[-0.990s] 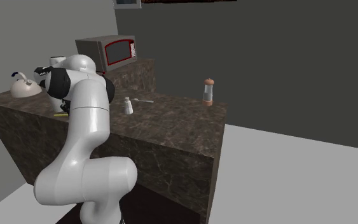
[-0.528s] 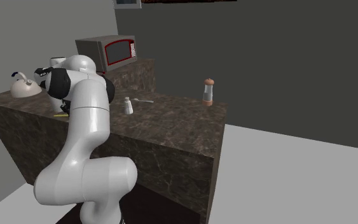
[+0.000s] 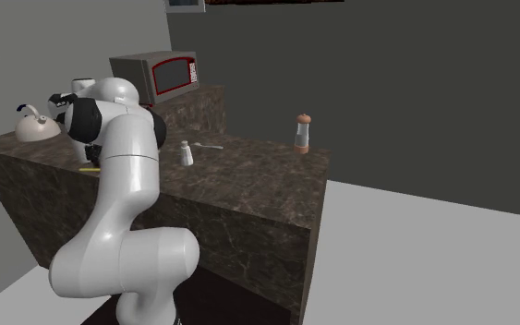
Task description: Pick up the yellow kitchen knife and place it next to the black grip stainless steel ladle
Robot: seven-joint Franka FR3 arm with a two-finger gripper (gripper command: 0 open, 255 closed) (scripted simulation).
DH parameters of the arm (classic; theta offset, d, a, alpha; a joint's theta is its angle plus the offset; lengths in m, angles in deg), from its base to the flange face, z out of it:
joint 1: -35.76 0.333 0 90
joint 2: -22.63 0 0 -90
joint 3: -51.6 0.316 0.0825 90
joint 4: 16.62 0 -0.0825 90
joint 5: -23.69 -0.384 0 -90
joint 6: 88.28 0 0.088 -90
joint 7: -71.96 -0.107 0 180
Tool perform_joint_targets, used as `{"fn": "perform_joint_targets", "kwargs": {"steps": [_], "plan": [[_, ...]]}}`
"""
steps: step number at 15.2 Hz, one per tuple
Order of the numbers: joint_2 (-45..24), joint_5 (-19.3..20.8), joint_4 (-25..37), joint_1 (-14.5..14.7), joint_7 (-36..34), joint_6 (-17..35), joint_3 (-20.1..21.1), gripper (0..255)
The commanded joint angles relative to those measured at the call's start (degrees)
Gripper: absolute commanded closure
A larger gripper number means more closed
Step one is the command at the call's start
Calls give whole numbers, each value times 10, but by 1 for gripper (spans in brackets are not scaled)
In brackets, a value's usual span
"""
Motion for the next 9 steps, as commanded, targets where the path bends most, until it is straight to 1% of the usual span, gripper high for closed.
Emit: {"fn": "perform_joint_targets", "kwargs": {"steps": [1,2,9], "plan": [[8,-5,23,3,4,-29,3,0],[10,-6,35,5,6,-42,4,0],[10,-6,35,5,6,-42,4,0]]}}
